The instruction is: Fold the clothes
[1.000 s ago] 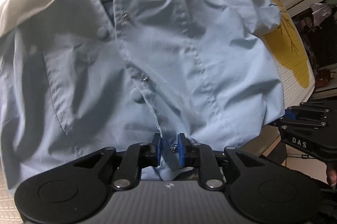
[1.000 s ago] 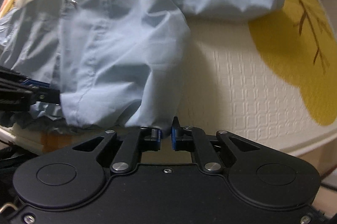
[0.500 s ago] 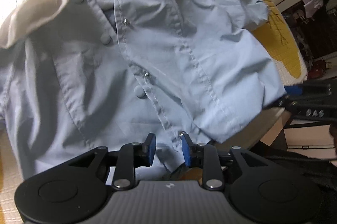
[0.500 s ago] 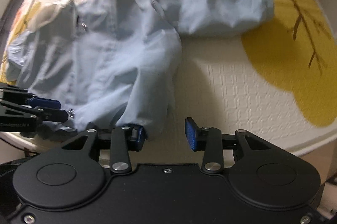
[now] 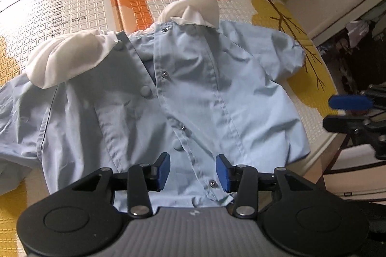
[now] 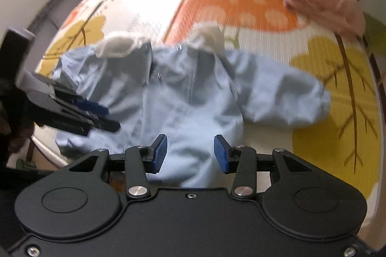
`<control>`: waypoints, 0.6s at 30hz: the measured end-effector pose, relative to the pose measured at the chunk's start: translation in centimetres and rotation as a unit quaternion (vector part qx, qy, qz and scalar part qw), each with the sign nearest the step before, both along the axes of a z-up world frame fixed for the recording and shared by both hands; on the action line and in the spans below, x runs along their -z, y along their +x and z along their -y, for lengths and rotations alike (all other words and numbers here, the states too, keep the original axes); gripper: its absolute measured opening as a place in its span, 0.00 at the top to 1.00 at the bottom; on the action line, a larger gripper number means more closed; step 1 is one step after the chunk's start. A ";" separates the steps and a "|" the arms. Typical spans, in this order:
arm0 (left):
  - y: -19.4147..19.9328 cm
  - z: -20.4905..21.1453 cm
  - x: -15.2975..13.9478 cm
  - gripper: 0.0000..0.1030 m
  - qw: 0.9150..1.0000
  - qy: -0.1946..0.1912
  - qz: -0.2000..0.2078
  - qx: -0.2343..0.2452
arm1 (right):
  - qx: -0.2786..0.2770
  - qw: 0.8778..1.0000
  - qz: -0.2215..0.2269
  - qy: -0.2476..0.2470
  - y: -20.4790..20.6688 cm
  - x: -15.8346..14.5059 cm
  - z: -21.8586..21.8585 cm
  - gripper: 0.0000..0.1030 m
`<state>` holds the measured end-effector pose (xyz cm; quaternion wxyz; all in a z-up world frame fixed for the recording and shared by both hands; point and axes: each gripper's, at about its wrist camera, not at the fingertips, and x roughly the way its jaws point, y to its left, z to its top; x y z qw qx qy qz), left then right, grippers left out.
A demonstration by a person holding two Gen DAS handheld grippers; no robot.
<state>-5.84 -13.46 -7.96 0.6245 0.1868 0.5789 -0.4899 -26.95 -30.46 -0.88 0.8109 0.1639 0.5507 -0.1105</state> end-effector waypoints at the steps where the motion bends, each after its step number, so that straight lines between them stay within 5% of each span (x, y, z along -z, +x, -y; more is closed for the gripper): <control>1: 0.2 0.3 0.4 0.56 1.000 0.003 -0.003 -0.007 | -0.003 1.000 0.004 -0.001 0.4 0.1 -0.1 0.62; 8: 1.2 0.5 2.9 0.56 0.999 0.016 -0.022 -0.036 | -0.026 0.999 0.032 -0.004 3.5 0.5 -0.7 0.65; 18: 1.0 0.5 4.8 0.54 0.998 0.009 -0.052 -0.033 | -0.048 0.998 0.024 0.019 7.6 6.0 -2.6 0.66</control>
